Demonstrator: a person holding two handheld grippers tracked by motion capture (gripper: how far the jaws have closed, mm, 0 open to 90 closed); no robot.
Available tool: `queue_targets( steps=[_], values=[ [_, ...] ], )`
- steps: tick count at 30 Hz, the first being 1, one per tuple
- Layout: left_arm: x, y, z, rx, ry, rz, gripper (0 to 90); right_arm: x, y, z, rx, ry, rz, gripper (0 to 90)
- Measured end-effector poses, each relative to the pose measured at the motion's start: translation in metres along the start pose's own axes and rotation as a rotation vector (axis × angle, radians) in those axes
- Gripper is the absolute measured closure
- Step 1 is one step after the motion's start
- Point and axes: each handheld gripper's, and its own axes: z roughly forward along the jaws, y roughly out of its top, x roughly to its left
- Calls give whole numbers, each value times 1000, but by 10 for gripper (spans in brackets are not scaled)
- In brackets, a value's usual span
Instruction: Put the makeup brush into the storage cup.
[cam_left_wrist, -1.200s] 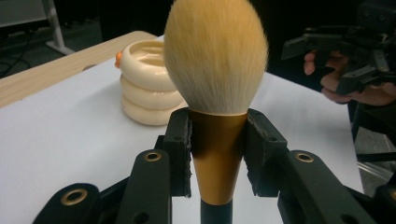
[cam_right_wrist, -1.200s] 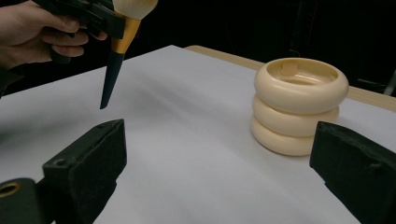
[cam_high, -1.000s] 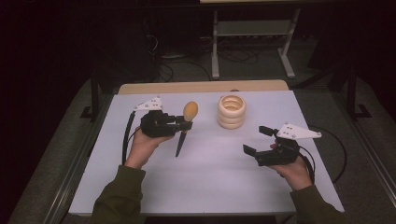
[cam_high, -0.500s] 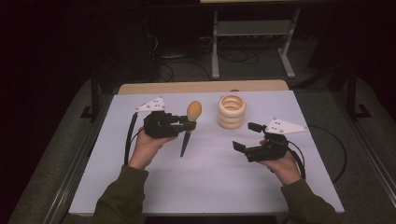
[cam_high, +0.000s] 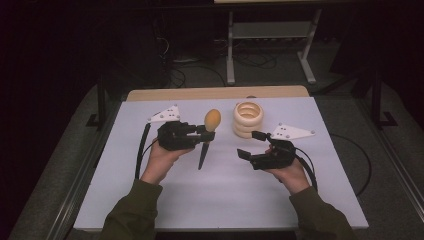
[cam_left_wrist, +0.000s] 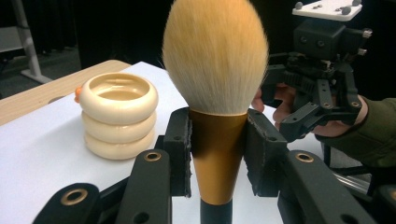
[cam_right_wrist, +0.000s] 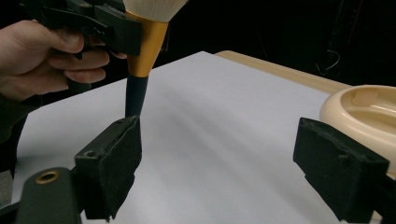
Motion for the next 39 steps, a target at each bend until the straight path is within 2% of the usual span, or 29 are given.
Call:
queue_targets(
  steps=[5,13,24,39],
  values=[
    [-2,0,4,-5,-15,7,653,3,3,8,-1,27,10,163],
    [-5,-2,8,-21,-15,8,654,10,5,23,15,57,6,180],
    [-9,-7,19,-17,-15,10,653,21,6,44,37,101,1,221],
    [-11,-6,18,-33,-22,10,654,29,8,62,26,146,23,420]
  ],
)
